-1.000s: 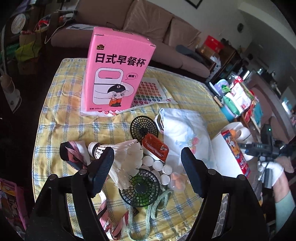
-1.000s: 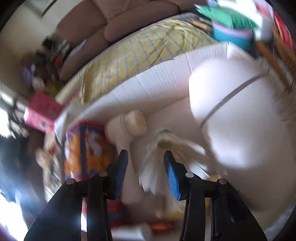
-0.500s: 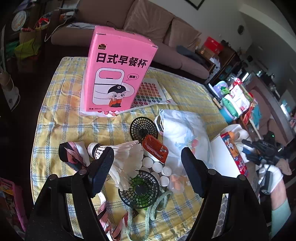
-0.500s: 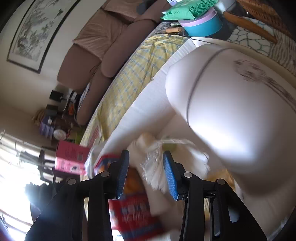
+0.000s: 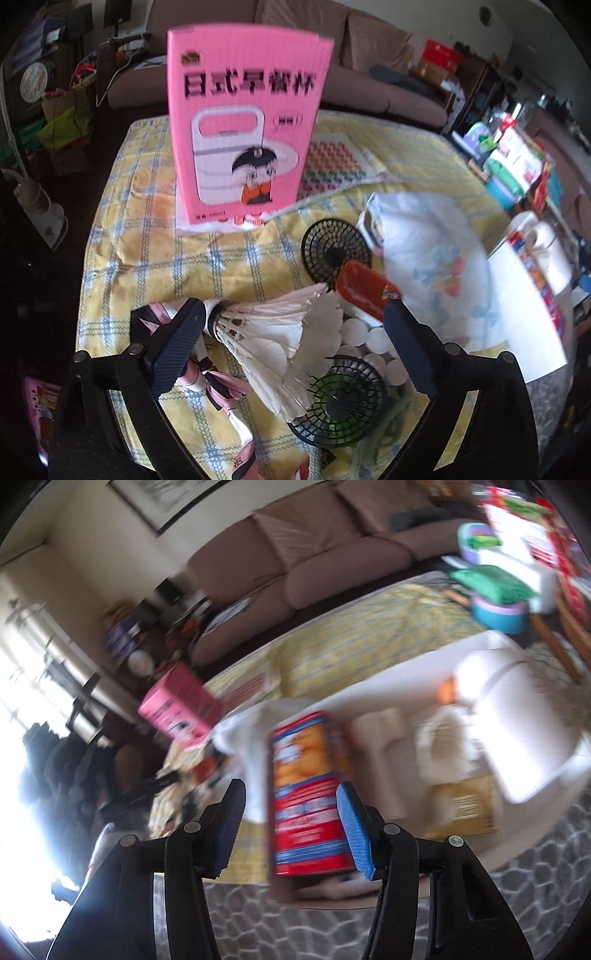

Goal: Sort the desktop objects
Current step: 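Grasp a second white shuttlecock with the left tool while the right tool returns to the cloth, then carry the second shuttlecock over the box with the left tool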

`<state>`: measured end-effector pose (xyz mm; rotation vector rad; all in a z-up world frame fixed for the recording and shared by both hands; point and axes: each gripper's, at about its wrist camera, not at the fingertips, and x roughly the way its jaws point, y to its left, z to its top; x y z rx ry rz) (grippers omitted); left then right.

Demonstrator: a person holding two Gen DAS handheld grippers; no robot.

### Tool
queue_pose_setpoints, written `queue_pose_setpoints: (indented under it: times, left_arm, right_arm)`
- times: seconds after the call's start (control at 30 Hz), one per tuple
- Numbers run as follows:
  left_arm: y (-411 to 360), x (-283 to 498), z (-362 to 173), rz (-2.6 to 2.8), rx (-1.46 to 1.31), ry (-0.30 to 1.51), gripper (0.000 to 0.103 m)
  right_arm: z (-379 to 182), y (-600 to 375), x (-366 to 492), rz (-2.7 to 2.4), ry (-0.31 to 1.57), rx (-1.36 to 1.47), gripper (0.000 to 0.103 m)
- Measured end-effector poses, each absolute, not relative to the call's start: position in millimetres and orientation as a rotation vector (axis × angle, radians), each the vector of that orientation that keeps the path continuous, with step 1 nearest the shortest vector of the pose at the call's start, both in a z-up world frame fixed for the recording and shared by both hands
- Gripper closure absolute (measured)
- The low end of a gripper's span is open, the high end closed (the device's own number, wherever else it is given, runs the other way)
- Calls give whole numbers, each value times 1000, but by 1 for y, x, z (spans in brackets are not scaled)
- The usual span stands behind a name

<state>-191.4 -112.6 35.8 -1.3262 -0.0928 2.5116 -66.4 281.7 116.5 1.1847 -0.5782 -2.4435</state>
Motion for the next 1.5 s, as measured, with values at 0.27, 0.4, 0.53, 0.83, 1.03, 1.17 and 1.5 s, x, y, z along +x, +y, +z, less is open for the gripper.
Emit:
queue_pose_setpoints:
  times: [0.27,0.4,0.53,0.83,1.03,1.17,1.5]
  left_arm:
    - [-133,-186,41,2480,-1297,-267,68]
    - [-147,-185,36,2418,-1315,-384,68]
    - [-164,-184,34,2343,-1309,-575,68]
    - [-195,-190,28,2255,-1333,-762,68]
    - [-195,-190,24,2219,-1354,-770,83]
    - [-194,-186,35,2215,-1309,-787,83]
    - [-135,-143,125,2096,-1028,-715,80]
  right_arm:
    - [97,200,-79,-2284,-505,1184,48]
    - [97,148,-98,-2224,-421,1155,48]
    - [90,93,-126,-2197,-295,1147,48]
    - [40,9,-167,-2140,-153,1246,74]
    - [20,-5,-182,-2101,-253,1292,90]
    - [29,5,-179,-2119,-347,1248,90]
    - [141,90,-108,-2201,-358,990,90]
